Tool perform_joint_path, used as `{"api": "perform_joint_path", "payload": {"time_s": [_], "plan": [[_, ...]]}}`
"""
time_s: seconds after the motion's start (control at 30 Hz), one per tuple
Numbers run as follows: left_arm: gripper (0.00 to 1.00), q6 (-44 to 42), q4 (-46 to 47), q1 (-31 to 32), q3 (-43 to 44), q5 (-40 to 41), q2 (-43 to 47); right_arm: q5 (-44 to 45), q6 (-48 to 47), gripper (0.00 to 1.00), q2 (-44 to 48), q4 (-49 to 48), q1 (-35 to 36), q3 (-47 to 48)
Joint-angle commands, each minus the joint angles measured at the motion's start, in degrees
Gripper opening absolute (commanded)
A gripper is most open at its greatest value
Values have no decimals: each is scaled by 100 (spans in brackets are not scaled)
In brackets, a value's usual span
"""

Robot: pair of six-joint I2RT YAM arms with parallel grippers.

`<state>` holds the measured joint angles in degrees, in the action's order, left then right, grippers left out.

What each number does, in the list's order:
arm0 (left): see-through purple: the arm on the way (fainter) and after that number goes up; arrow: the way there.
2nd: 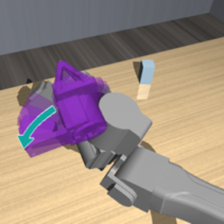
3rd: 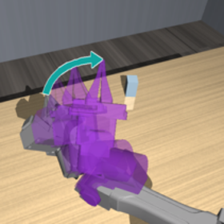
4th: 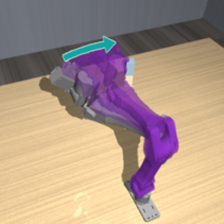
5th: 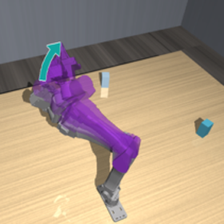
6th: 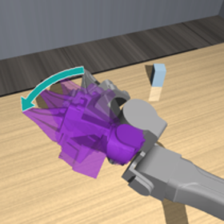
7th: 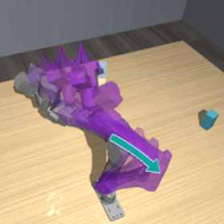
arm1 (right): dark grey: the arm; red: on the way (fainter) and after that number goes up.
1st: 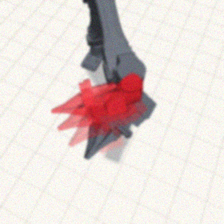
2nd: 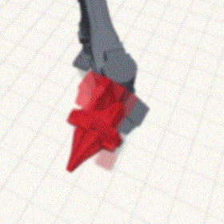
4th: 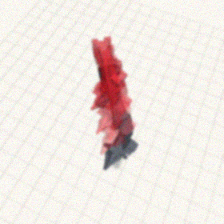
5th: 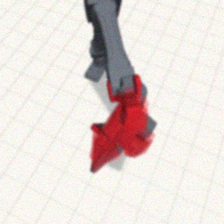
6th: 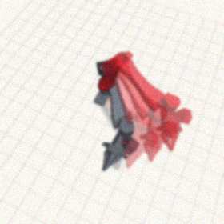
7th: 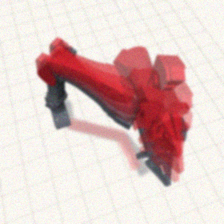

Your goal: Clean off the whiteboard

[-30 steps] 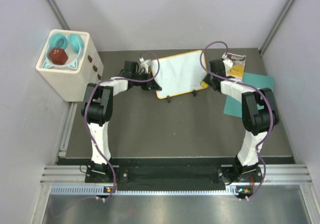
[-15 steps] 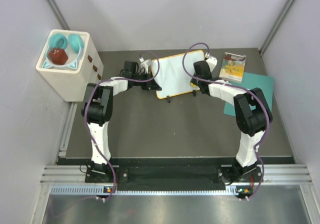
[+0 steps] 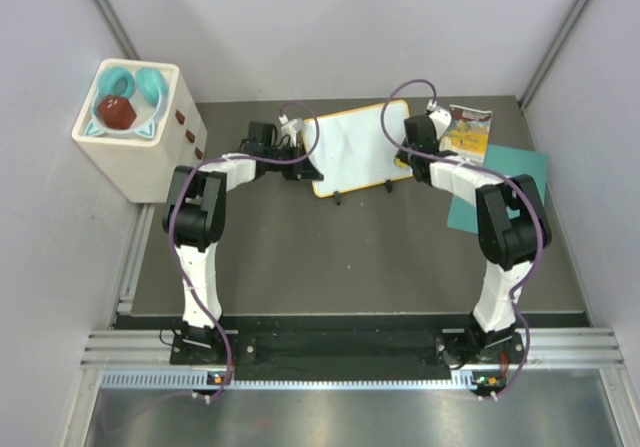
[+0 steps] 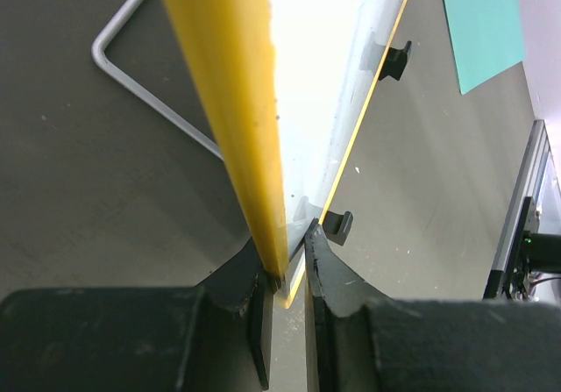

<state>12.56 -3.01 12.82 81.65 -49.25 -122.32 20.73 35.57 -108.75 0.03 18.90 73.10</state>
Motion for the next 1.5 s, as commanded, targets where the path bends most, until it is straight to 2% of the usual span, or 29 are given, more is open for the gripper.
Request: {"api": "perform_joint_path", "payload": {"time_s": [0.0, 0.23, 0.5, 0.63, 0.93, 1.2, 1.47], "plan": [[0, -711, -860, 19, -202, 1366, -371, -96, -296, 0, 82, -539, 482, 11], [0, -702, -868, 28, -202, 1375, -362, -140, -156, 0, -313, -523, 1186, 90], [0, -702, -860, 19, -202, 1375, -362, 53, 152, 0, -437, -505, 1354, -226], [0, -693, -868, 19, -202, 1375, -345, 361, 134, 0, -349, -145, 1240, -95], [0, -702, -860, 19, -211, 1366, -354, 440, 565, 0, 2, 427, 405, -226], [0, -711, -851, 19, -211, 1366, -345, 669, 565, 0, 214, 480, -78, -367], [0, -711, -851, 19, -210, 1375, -354, 248, 442, 0, 275, 226, -158, -436]]}}
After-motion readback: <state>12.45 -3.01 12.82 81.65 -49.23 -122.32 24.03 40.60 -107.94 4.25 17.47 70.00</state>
